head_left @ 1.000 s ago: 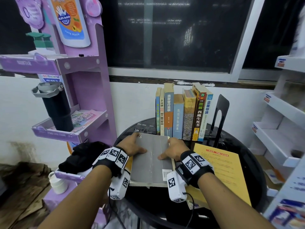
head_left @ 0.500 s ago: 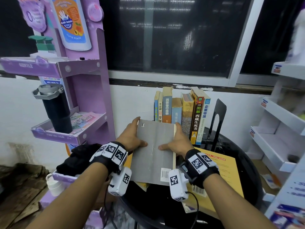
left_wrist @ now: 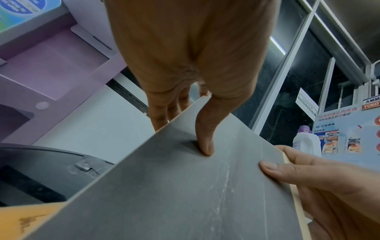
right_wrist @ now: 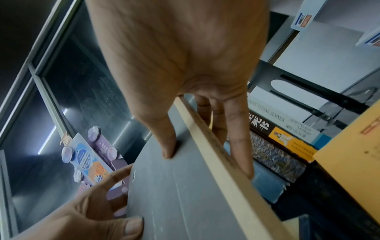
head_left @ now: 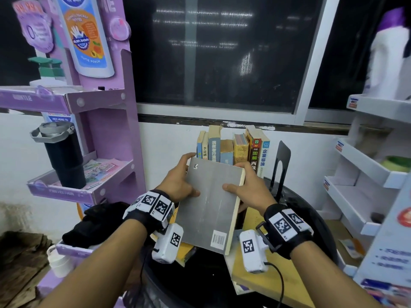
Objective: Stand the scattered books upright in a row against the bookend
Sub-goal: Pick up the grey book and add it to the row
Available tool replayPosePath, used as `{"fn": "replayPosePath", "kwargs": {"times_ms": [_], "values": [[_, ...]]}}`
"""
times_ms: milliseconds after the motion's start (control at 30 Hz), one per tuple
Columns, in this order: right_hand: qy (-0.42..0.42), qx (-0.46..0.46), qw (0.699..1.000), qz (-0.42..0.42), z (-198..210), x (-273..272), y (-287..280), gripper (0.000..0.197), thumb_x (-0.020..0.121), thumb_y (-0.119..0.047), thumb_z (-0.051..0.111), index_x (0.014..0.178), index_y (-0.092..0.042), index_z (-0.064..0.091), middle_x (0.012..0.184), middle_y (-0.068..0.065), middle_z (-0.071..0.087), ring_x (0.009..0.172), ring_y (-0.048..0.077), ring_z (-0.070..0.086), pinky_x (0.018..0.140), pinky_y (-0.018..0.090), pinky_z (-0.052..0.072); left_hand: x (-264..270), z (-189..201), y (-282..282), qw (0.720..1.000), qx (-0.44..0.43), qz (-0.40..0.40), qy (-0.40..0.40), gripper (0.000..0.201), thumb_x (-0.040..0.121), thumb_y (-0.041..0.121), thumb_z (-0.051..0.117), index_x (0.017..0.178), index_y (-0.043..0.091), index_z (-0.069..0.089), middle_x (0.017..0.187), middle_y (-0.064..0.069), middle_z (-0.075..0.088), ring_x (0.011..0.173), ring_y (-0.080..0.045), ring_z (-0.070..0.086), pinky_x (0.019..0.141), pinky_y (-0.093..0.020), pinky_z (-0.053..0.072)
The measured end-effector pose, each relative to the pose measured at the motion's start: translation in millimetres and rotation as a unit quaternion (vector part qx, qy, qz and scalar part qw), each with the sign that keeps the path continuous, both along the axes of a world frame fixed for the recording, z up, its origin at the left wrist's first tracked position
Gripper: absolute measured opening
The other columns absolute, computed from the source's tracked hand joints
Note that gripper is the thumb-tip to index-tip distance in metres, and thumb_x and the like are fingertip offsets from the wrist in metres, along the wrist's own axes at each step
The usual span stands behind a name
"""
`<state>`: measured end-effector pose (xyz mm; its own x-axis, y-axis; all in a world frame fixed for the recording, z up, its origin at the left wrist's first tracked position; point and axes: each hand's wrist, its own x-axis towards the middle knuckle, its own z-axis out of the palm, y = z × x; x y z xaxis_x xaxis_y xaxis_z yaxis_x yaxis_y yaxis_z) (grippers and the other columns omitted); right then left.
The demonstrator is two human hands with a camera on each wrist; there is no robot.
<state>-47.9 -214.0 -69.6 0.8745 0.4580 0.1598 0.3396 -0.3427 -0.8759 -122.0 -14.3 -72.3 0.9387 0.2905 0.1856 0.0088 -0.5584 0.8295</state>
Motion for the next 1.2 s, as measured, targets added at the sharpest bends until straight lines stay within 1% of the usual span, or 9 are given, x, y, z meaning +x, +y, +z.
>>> {"fn": "replayPosePath", "kwargs": {"times_ms": [167,333,500,700,767,867,1000,1100,1200], "values": [[-0.009,0.021,1.000,0.005,13,3,-22,0.043,0.084,-0.017,0.073,0.117,-0.029,0.048,0.109,0.000,0.059,0.084,0.025,0.068,0.046,0.044,0.058,12,9,-15,1.000,0.002,-0.026,-0.016,0.103,0.067,-0.007,0.078,0.142,0.038,0.023,0.113,0.001,0.047,0.100,-0.026,0.057,0.073,-0.029,0.052],[0.003,0.037,0.998,0.044,20,6,-46,0.049,0.082,-0.012,0.074,0.123,-0.031,0.055,0.115,0.000,0.060,0.089,0.028,0.071,0.056,0.052,0.059,23,15,-35,0.999,0.012,-0.037,-0.033,0.104,0.065,-0.012,0.075,0.142,0.037,0.027,0.114,0.001,0.046,0.103,-0.028,0.055,0.087,-0.041,0.053],[0.046,0.043,0.995,0.080,27,9,-68,0.059,0.081,-0.005,0.074,0.129,-0.032,0.054,0.119,0.003,0.059,0.084,0.030,0.073,0.056,0.047,0.060,37,27,-57,0.996,0.045,-0.065,-0.047,0.100,0.065,-0.014,0.074,0.140,0.036,0.031,0.111,0.003,0.047,0.101,-0.021,0.053,0.080,-0.030,0.049],[0.003,0.062,0.996,0.060,44,10,-87,0.054,0.085,-0.002,0.069,0.127,-0.033,0.053,0.113,-0.002,0.059,0.077,0.028,0.073,0.052,0.046,0.060,58,52,-74,0.990,0.087,-0.099,-0.042,0.101,0.067,-0.009,0.076,0.138,0.043,0.027,0.119,-0.001,0.046,0.103,-0.024,0.055,0.086,-0.042,0.055],[-0.025,0.062,0.997,0.042,49,12,-92,0.055,0.084,-0.002,0.069,0.128,-0.031,0.055,0.114,-0.001,0.060,0.076,0.029,0.073,0.051,0.046,0.059,66,58,-80,0.989,0.091,-0.111,-0.046,0.100,0.067,-0.007,0.077,0.138,0.043,0.026,0.122,-0.002,0.048,0.103,-0.022,0.055,0.084,-0.038,0.055],[-0.066,0.050,0.996,0.012,56,14,-100,0.054,0.083,-0.002,0.070,0.128,-0.031,0.057,0.111,-0.001,0.063,0.076,0.027,0.072,0.049,0.047,0.058,77,63,-90,0.988,0.079,-0.129,-0.042,0.101,0.070,-0.009,0.075,0.143,0.037,0.022,0.122,-0.002,0.047,0.100,-0.017,0.053,0.076,-0.025,0.049],[-0.106,0.013,0.994,-0.025,61,17,-112,0.050,0.083,-0.002,0.069,0.119,-0.034,0.057,0.098,-0.008,0.064,0.070,0.021,0.071,0.049,0.044,0.059,93,65,-105,0.987,0.086,-0.131,-0.041,0.095,0.076,-0.007,0.072,0.148,0.026,0.021,0.129,-0.007,0.048,0.113,-0.020,0.050,0.086,-0.025,0.044],[-0.117,-0.009,0.992,-0.045,63,24,-124,0.049,0.083,-0.002,0.068,0.120,-0.033,0.057,0.099,-0.004,0.067,0.068,0.020,0.070,0.047,0.039,0.058,108,63,-114,0.986,0.116,-0.095,-0.068,0.079,0.081,0.001,0.069,0.147,0.020,0.028,0.136,-0.005,0.050,0.126,-0.022,0.047,0.093,-0.022,0.036],[-0.125,-0.024,0.990,-0.061,65,33,-134,0.049,0.082,-0.002,0.067,0.122,-0.029,0.060,0.098,-0.001,0.068,0.068,0.022,0.070,0.045,0.039,0.058,122,62,-122,0.980,0.165,-0.037,-0.102,0.069,0.083,0.015,0.069,0.143,0.021,0.036,0.140,-0.004,0.048,0.128,-0.021,0.046,0.099,-0.026,0.035]]}}
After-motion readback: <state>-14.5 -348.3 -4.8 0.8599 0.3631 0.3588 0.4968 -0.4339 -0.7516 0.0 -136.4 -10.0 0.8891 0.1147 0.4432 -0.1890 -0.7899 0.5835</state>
